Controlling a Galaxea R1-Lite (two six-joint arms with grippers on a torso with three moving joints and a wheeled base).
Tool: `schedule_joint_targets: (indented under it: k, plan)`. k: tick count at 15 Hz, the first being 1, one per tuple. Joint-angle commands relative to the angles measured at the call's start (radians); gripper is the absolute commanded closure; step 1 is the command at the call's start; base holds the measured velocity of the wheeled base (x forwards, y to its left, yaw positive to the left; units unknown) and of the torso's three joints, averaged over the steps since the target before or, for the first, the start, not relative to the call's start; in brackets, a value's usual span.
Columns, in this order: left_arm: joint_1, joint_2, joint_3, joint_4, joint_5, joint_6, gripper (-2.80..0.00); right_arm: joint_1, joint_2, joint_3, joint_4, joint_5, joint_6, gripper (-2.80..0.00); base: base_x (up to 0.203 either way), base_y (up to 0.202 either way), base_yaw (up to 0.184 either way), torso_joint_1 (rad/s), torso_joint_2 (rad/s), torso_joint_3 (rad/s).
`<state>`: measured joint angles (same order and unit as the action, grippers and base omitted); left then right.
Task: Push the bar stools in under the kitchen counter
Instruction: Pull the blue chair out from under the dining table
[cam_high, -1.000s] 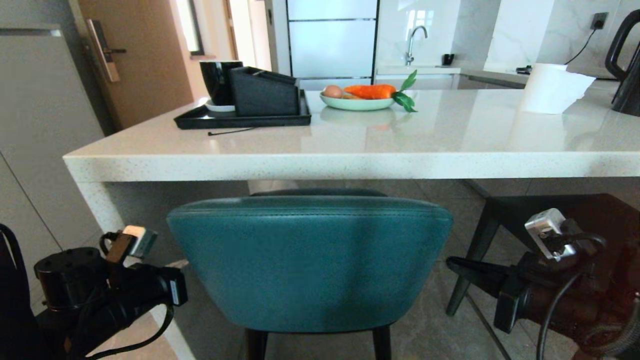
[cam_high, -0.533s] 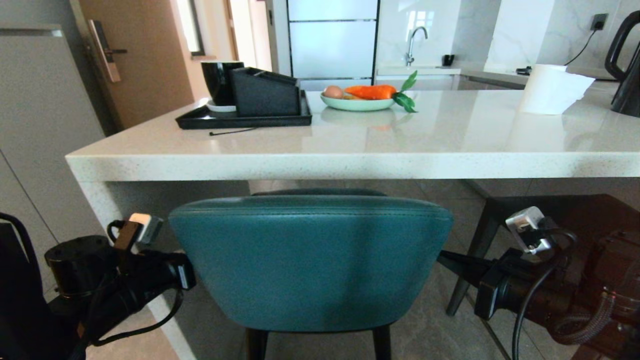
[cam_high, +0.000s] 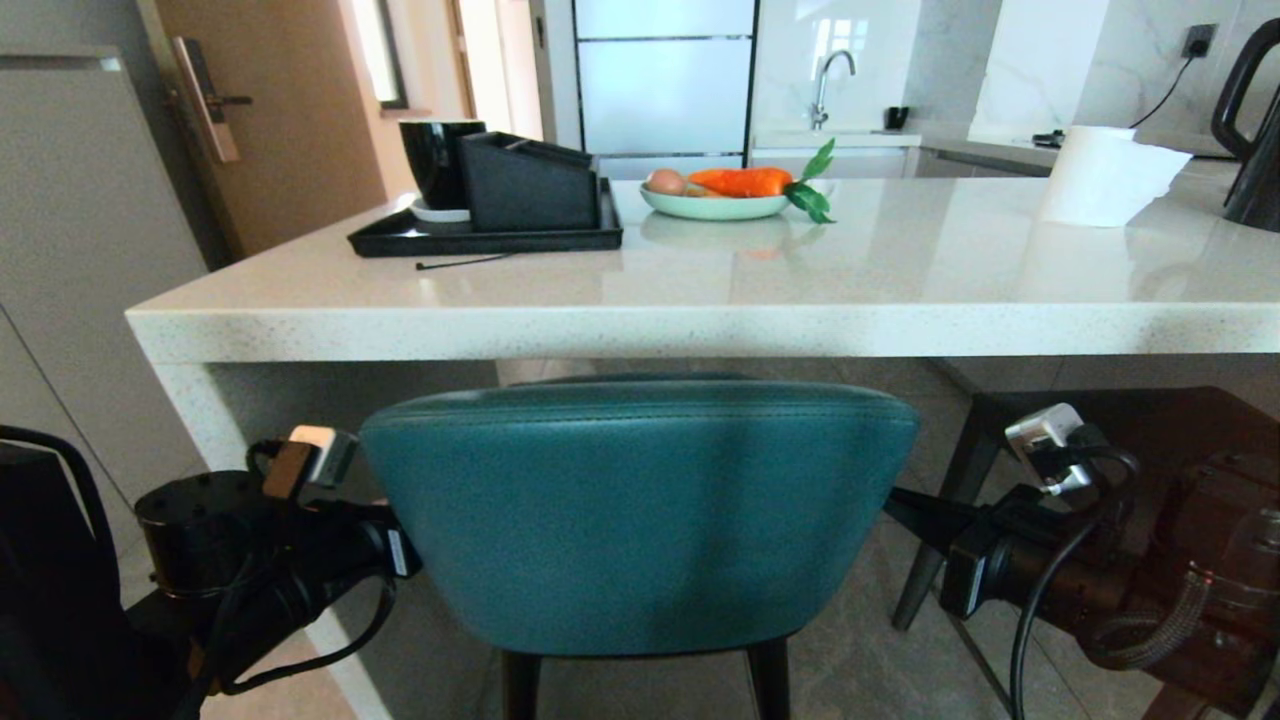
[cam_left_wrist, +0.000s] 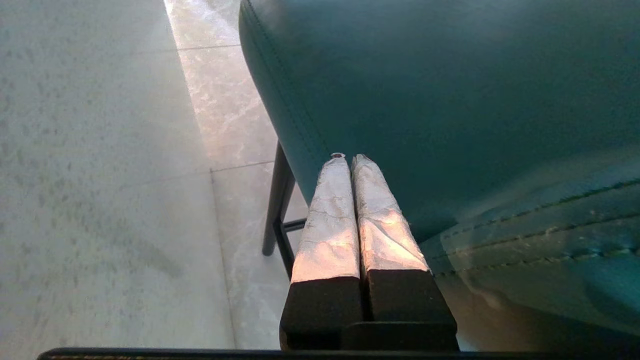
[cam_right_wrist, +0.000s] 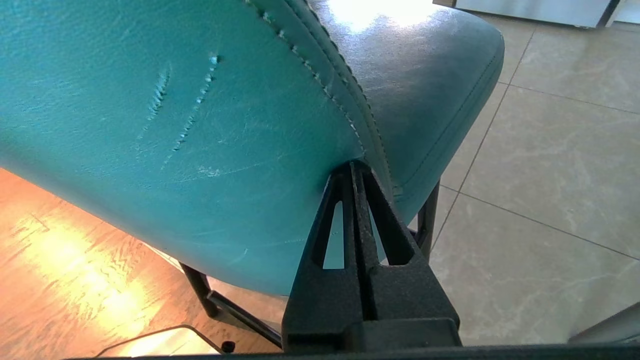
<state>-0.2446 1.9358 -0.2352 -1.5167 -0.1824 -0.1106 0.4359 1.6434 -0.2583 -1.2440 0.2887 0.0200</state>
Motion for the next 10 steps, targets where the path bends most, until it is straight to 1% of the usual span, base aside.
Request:
schedule_joint_targets:
  k: [1, 4, 8, 10]
  plan:
    - [-0.007, -0.015, 0.008, -0.013, -0.009, 0.000, 0.00, 0.012, 0.001, -0.001, -0.014, 0.020, 0.000, 0.00, 0.000, 0.000, 0.000, 0.000, 0.00, 0.000]
    - [-0.005, -0.028, 0.013, -0.013, -0.008, 0.003, 0.00, 0.014, -0.001, 0.005, -0.015, 0.020, 0.000, 0.00, 0.000, 0.000, 0.000, 0.000, 0.00, 0.000]
    - [-0.005, -0.057, 0.062, -0.013, -0.007, 0.006, 0.00, 0.018, -0.004, 0.014, -0.021, 0.018, 0.000, 0.00, 0.000, 0.000, 0.000, 0.000, 0.00, 0.000]
    - [0.000, -0.057, 0.066, -0.013, -0.006, 0.006, 0.00, 0.018, -0.004, 0.014, -0.021, 0.018, 0.000, 0.00, 0.000, 0.000, 0.000, 0.000, 0.00, 0.000]
